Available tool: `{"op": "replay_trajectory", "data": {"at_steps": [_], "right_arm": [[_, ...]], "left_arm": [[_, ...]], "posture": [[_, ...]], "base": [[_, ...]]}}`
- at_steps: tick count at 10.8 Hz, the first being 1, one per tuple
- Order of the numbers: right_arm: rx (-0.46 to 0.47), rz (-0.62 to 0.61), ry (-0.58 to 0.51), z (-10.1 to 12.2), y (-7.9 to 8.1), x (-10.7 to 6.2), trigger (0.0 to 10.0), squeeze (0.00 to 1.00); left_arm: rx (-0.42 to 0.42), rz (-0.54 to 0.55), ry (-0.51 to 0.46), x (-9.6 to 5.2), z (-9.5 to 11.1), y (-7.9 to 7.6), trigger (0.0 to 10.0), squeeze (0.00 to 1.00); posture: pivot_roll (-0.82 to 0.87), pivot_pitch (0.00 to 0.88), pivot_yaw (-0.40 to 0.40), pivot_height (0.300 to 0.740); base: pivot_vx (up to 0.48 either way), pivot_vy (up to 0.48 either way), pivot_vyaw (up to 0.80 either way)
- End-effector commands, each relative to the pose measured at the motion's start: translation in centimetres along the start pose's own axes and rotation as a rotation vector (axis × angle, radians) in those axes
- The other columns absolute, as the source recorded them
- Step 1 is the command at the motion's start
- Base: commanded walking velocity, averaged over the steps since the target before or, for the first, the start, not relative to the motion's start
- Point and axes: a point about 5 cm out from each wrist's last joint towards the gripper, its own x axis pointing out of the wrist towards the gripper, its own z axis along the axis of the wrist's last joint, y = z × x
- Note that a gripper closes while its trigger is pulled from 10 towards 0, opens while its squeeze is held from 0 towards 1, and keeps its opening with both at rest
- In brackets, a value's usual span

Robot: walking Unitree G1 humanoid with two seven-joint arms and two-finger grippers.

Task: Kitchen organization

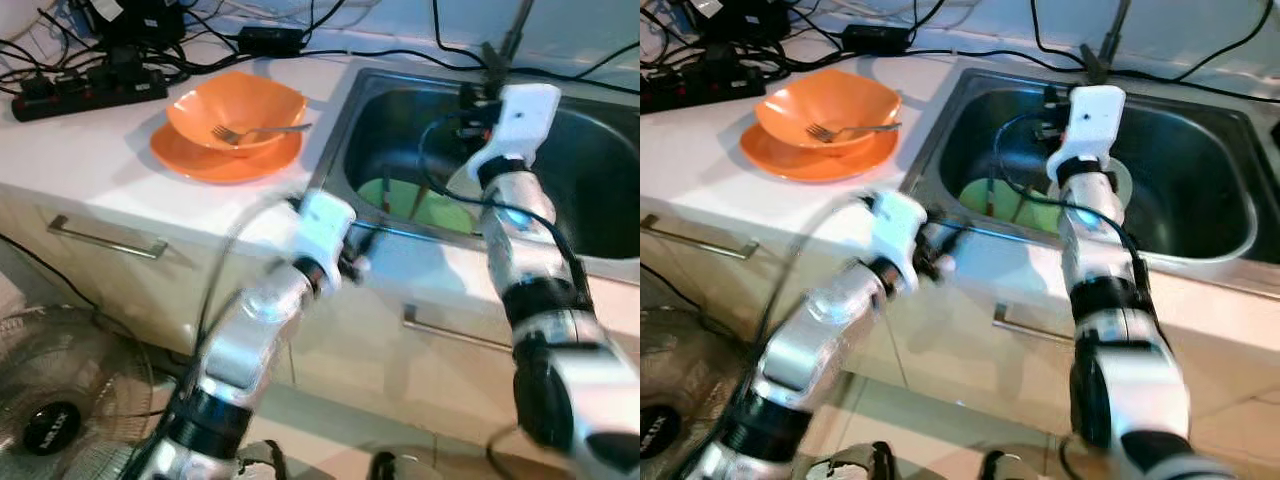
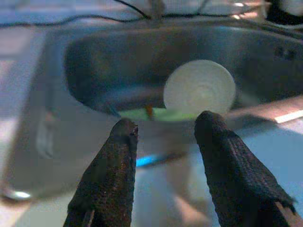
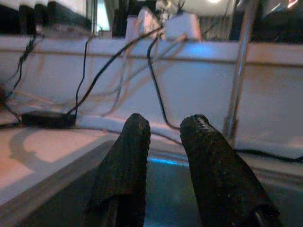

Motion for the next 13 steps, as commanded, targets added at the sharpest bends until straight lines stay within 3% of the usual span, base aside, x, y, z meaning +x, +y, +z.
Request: {"op": "replay_trajectory", "data": {"at_steps": [1, 2, 3, 4, 5, 8, 10, 12, 13], "right_arm": [[0.011, 0.015, -0.035, 0.9, 0.2, -0.3, 10.0, 0.00], [0.015, 0.024, -0.049, 1.2, 0.3, -1.5, 10.0, 0.00], [0.019, 0.034, -0.029, 0.6, 0.4, -4.1, 10.0, 0.00], [0.020, 0.036, -0.019, 0.3, 0.5, -4.8, 10.0, 0.00], [0.049, 0.029, 0.038, -0.9, 1.0, -7.0, 10.0, 0.00], [0.091, 0.035, 0.130, -2.1, 2.3, -9.1, 10.0, 0.00], [0.103, 0.032, 0.153, -2.5, 2.9, -9.6, 10.0, 0.00], [0.129, 0.028, 0.198, -3.5, 3.9, -9.9, 10.0, 0.00], [0.136, 0.031, 0.203, -3.6, 4.2, -9.9, 10.0, 0.00]], "left_arm": [[0.014, 0.027, -0.015, 0.2, 0.2, 0.4, 10.0, 0.00], [0.029, 0.059, -0.026, 0.2, 0.1, 0.8, 10.0, 0.00], [0.038, 0.116, -0.039, 0.3, 0.0, 1.7, 10.0, 0.00], [0.043, 0.125, -0.040, 0.3, 0.0, 1.9, 10.0, 0.00], [0.058, 0.135, -0.048, 0.3, 0.1, 2.2, 10.0, 0.00], [0.088, 0.150, -0.062, 0.3, 0.0, 2.4, 10.0, 0.00], [0.152, 0.165, -0.073, 0.2, 0.3, 2.7, 10.0, 0.00], [0.403, 0.164, -0.113, 0.4, 2.4, 2.8, 10.0, 0.00], [0.572, 0.183, -0.124, 0.5, 3.8, 3.4, 10.0, 0.00]], "posture": [[0.03, 0.100, -0.008, 0.740], [0.02, 0.101, -0.009, 0.740], [0.01, 0.102, -0.005, 0.740], [0.00, 0.103, -0.002, 0.740], [0.00, 0.106, 0.006, 0.740], [0.01, 0.107, 0.010, 0.740], [0.01, 0.106, 0.014, 0.740], [0.03, 0.105, 0.017, 0.740], [0.03, 0.105, 0.017, 0.740]], "base": [[0.000, 0.000, 0.00], [0.000, 0.000, 0.00], [0.000, 0.000, 0.00], [0.000, 0.000, 0.00], [0.000, 0.000, 0.00], [0.000, 0.000, 0.00], [0.000, 0.000, 0.00], [0.000, 0.000, 0.00], [0.000, 0.000, 0.00]]}}
